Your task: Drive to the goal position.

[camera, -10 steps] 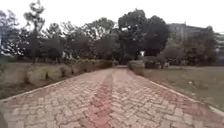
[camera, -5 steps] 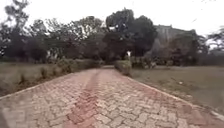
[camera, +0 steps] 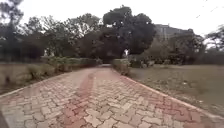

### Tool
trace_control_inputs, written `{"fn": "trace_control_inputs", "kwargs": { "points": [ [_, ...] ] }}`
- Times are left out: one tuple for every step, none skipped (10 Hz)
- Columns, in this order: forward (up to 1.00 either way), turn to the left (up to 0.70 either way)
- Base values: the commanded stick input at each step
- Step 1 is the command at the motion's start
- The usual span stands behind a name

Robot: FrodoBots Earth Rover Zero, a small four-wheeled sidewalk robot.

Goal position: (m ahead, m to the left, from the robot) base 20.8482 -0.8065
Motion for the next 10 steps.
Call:
{"fn": "trace_control_inputs", "kwargs": {
  "points": [
    [0.70, 0.25],
    [0.70, 0.32],
    [0.70, 0.26],
    [0.70, 0.00],
    [0.70, 0.00],
    [0.70, 0.00],
    [0.70, 0.00],
    [0.70, 0.00],
    [0.70, 0.00],
    [0.70, 0.00]
  ]
}}
